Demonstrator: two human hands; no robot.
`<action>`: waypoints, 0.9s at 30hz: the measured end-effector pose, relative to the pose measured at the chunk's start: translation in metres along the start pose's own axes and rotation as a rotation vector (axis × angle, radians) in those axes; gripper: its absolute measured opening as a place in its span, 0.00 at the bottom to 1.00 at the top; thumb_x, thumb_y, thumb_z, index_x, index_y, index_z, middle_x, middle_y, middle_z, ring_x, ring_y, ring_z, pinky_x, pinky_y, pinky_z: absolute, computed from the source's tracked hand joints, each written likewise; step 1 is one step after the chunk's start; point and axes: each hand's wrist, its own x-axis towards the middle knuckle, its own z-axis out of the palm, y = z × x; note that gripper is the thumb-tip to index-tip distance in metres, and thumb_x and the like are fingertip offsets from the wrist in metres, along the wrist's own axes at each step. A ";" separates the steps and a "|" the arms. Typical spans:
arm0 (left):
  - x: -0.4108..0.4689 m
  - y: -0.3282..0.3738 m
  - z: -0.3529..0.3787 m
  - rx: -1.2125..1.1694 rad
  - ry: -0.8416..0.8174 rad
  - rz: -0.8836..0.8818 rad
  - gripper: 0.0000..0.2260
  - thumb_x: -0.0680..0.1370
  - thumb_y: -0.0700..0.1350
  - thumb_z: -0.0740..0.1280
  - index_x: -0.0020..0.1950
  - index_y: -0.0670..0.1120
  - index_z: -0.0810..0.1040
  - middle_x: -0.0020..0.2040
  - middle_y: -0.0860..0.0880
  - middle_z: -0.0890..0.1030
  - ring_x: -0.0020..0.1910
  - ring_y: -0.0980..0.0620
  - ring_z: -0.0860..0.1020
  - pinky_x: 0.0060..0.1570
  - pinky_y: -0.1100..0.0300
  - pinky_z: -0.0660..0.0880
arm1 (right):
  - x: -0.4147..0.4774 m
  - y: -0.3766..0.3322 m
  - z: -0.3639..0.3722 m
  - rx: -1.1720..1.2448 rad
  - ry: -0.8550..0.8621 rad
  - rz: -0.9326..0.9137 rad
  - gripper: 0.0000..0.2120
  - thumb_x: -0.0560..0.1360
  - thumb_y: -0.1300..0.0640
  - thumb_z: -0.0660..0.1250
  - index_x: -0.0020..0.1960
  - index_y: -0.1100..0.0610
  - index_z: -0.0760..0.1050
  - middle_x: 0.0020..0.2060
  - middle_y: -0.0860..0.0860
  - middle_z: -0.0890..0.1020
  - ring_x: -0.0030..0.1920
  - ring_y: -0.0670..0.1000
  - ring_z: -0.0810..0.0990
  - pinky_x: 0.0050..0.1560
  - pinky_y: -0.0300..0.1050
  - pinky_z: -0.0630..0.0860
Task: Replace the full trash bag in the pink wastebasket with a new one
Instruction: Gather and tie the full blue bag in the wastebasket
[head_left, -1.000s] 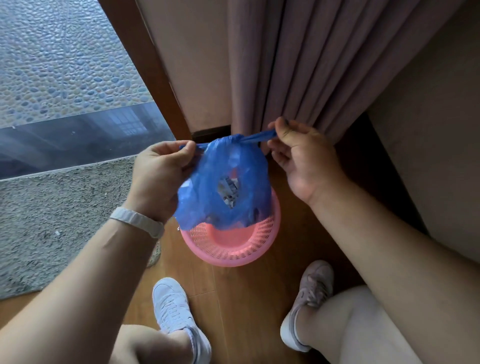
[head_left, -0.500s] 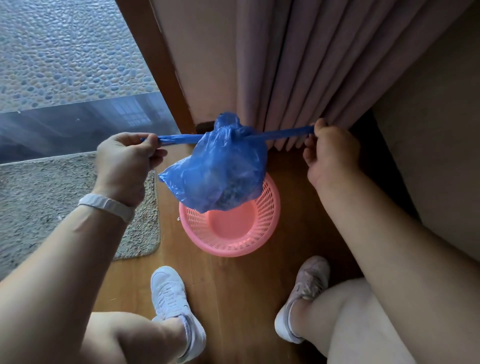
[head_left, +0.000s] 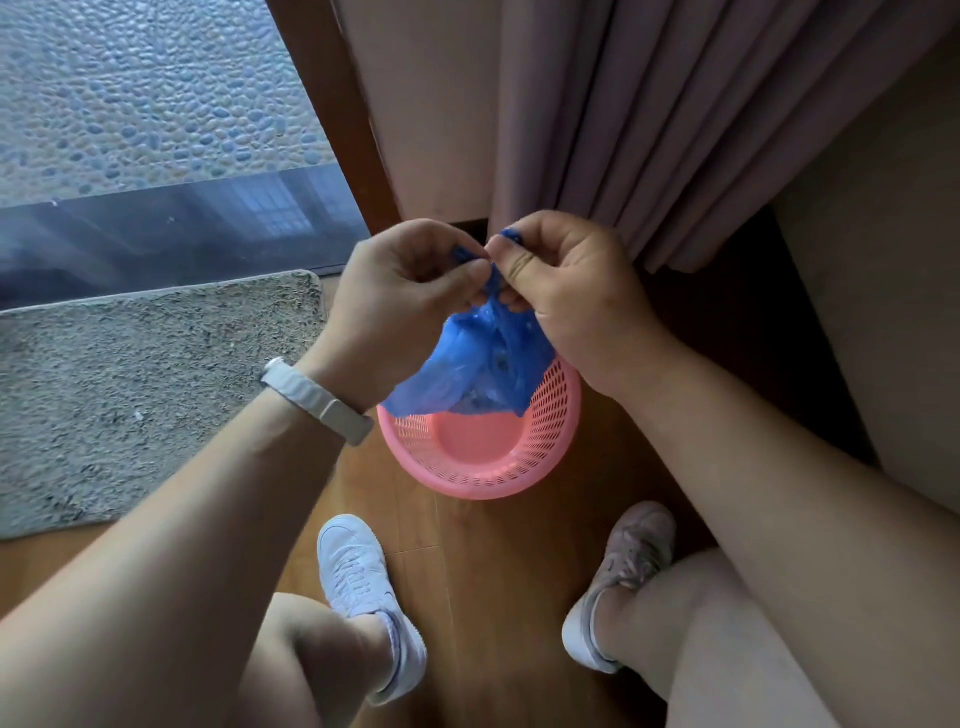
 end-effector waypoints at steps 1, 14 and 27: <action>0.001 0.000 0.000 -0.032 -0.017 -0.002 0.06 0.73 0.33 0.70 0.47 0.41 0.80 0.33 0.51 0.82 0.34 0.54 0.80 0.40 0.62 0.79 | 0.001 -0.002 0.001 0.024 0.003 0.002 0.10 0.78 0.64 0.65 0.40 0.54 0.77 0.29 0.46 0.80 0.30 0.40 0.77 0.34 0.33 0.74; 0.003 0.008 0.009 -0.012 0.093 0.013 0.03 0.72 0.40 0.72 0.41 0.41 0.80 0.30 0.53 0.81 0.29 0.59 0.76 0.33 0.63 0.73 | -0.002 0.027 0.003 -0.442 -0.013 -0.110 0.29 0.62 0.46 0.74 0.59 0.56 0.75 0.54 0.52 0.77 0.55 0.45 0.76 0.59 0.39 0.73; 0.001 0.053 0.008 -0.200 0.190 0.142 0.07 0.75 0.37 0.69 0.37 0.41 0.77 0.27 0.54 0.79 0.26 0.58 0.74 0.29 0.69 0.69 | -0.007 0.031 -0.007 -0.526 0.035 -0.046 0.08 0.69 0.54 0.68 0.36 0.55 0.71 0.27 0.49 0.73 0.29 0.47 0.71 0.32 0.48 0.71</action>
